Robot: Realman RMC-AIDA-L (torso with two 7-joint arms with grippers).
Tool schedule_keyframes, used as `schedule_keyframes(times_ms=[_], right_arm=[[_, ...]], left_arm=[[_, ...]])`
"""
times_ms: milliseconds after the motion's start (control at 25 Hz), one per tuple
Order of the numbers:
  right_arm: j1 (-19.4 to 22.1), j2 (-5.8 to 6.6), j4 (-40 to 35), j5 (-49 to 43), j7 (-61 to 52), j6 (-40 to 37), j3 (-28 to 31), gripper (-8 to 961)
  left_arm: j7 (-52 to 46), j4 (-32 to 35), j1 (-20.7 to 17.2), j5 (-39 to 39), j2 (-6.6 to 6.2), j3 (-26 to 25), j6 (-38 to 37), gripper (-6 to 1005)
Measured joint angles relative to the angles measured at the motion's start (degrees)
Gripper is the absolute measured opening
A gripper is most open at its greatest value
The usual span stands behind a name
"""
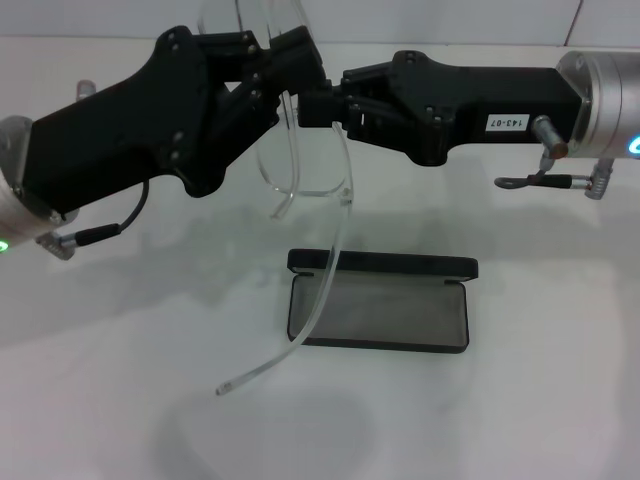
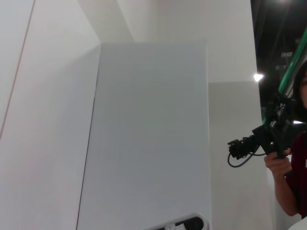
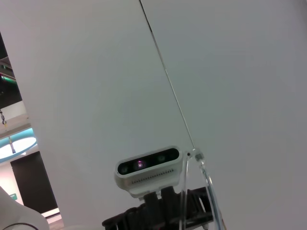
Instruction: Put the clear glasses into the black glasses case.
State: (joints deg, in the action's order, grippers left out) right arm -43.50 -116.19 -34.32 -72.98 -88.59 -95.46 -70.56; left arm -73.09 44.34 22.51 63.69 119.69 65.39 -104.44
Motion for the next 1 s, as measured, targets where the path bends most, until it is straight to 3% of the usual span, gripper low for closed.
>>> schedule_keyframes(times_ms=[1000], right_arm=[[0.84, 0.0, 0.4, 1.1, 1.31, 0.73, 0.0, 73]], left_arm=[[0.68, -0.66, 0.31, 0.05, 0.02, 0.0, 0.1, 69]])
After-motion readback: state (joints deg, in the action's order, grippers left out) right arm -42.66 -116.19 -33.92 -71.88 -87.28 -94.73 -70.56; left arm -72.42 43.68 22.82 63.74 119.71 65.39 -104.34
